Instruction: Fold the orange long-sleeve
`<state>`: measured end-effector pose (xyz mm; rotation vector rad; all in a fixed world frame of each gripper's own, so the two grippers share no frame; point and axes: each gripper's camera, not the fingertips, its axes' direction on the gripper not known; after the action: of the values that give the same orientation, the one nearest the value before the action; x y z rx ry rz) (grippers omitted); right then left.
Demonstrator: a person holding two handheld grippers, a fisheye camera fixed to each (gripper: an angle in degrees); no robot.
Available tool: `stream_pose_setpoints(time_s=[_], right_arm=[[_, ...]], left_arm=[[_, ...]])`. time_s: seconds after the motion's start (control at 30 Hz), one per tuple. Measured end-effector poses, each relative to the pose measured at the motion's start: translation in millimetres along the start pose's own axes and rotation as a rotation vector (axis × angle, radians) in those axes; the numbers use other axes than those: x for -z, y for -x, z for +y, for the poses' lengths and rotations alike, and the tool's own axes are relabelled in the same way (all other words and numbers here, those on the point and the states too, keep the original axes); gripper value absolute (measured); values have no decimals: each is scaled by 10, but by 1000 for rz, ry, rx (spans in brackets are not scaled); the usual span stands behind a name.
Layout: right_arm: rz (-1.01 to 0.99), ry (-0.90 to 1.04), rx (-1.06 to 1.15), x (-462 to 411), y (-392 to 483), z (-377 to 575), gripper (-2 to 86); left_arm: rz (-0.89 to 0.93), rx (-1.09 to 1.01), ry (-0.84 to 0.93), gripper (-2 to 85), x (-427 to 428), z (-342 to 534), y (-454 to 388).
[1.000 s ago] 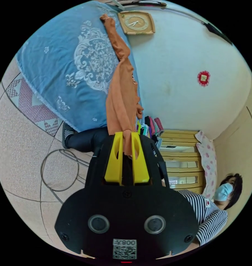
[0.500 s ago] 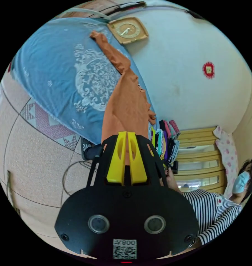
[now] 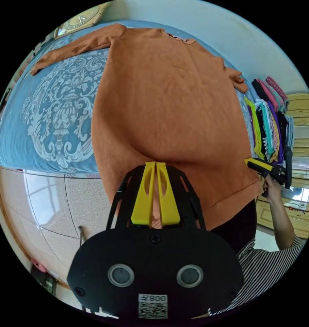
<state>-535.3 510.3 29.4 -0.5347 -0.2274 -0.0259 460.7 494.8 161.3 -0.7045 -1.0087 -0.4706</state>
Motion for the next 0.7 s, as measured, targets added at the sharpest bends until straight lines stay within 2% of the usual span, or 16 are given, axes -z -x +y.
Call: stream_pose_setpoints(time_s=[0.17,0.27,0.43,0.57,0.7], right_arm=[[-109,-37,-29,143,-288,-23,0],[-173,-42,-38,201,-504,-30,0],[-286,-36,-64,322,-947,-39,1],[-337,-155,-157,528,-1511,-25,1],[-361,-280,-237,701,-2112,-151,1]], left_arm=[[87,-23,-28,3,323,-195,-117],[147,5,19,2,538,-389,-165],[122,-55,-54,3,1082,-722,-460],[154,-152,-113,4,1488,-1186,-794],[145,-286,-96,4,1694,-1777,-1229]])
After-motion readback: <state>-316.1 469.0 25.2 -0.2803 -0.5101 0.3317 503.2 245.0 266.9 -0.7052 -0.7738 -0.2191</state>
